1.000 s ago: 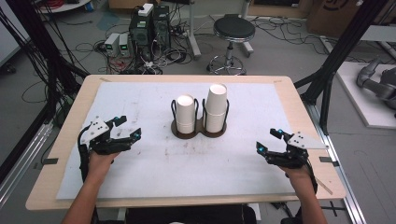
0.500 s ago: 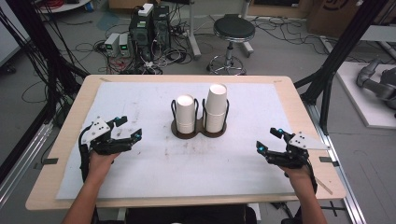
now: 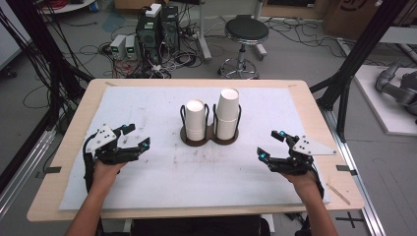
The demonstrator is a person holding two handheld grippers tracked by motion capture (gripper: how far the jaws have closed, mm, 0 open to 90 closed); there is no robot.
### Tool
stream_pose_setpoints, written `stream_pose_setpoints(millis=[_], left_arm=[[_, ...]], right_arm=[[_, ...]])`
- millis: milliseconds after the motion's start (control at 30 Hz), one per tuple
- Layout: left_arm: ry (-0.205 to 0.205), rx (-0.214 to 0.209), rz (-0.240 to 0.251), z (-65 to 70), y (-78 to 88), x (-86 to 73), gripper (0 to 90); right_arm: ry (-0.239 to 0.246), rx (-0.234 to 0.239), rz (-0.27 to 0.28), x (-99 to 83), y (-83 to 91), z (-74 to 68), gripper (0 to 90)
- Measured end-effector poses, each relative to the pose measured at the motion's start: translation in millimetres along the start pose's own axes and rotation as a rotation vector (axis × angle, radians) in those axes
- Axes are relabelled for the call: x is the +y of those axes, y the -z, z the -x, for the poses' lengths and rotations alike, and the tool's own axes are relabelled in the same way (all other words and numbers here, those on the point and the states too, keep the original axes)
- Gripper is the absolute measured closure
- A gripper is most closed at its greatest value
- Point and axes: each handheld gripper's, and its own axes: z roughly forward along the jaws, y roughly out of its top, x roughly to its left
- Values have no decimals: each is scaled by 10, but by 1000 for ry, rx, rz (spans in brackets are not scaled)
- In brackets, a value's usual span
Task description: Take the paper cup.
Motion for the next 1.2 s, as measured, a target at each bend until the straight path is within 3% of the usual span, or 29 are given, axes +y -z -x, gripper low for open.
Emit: stream_pose_setpoints(millis=[233, 500, 800, 1000, 1200], left_arm=[[3, -3, -3, -3, 0, -2, 195], [6, -4, -2, -18, -5, 3, 195], [6, 0, -8, -22, -4, -1, 195], [4, -3, -7, -12, -21, -2, 195], [4, -1, -10, -6, -29, -4, 195]], right_arm=[[6, 33, 12, 75, -168, -96, 205], [26, 63, 37, 221, -477, -210, 283], [14, 107, 76, 295, -815, -312, 405], [18, 130, 78, 321, -974, -370, 530], [15, 132, 77, 324, -1152, -442, 728]])
